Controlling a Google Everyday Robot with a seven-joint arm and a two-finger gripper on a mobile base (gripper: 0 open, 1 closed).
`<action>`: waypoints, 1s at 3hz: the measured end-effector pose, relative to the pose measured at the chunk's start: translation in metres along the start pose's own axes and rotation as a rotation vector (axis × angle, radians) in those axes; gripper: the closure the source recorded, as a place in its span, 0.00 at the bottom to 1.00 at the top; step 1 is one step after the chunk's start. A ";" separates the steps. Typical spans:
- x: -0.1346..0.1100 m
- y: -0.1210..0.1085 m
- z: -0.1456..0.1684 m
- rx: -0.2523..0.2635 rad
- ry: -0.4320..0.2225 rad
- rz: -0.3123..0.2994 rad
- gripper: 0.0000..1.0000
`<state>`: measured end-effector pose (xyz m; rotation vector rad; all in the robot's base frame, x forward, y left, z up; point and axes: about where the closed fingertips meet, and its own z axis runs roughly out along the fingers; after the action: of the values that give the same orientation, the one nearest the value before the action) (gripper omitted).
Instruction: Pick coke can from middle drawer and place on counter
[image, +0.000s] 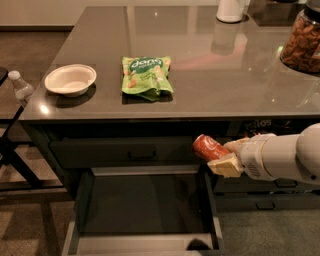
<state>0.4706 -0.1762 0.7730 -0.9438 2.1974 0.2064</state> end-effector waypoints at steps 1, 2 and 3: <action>-0.010 -0.009 -0.023 0.025 -0.023 0.012 1.00; -0.020 -0.025 -0.058 0.076 -0.044 0.024 1.00; -0.037 -0.040 -0.093 0.127 -0.081 0.017 1.00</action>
Offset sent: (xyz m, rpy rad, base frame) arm -0.0123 -0.0587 0.1002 0.0081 -0.1112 -0.1192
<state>0.4637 -0.2213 0.8705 -0.8334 2.1184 0.1095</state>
